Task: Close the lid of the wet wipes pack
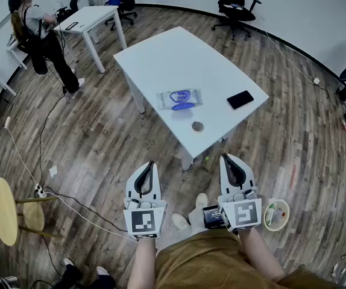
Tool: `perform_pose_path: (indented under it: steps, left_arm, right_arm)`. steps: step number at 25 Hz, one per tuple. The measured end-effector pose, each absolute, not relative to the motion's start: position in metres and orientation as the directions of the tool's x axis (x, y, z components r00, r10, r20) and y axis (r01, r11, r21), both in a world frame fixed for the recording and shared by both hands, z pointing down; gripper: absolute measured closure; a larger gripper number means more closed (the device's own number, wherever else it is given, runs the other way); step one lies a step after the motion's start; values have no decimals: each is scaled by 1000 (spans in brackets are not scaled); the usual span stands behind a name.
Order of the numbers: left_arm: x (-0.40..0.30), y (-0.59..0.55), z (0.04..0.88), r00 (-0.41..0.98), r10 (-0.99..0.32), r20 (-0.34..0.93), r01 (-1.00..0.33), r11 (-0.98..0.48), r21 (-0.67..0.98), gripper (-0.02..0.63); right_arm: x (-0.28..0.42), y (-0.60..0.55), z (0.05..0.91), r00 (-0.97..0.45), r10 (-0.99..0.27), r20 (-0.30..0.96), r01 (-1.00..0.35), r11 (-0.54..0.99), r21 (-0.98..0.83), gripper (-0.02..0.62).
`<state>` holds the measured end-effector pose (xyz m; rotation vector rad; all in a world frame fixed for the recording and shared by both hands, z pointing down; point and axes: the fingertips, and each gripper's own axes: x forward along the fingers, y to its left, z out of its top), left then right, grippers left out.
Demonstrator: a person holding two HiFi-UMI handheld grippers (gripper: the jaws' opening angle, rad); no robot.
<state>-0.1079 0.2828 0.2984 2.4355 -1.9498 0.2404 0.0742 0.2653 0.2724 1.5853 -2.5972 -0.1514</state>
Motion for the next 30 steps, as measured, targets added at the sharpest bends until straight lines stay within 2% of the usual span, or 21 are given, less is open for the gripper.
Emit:
perform_pose_path:
  steps: [30]
  left_arm:
    - [-94, 143, 290, 129, -980, 153, -968, -157, -196, 609]
  right_arm:
    - [103, 106, 287, -490, -871, 24, -868, 491, 79, 586]
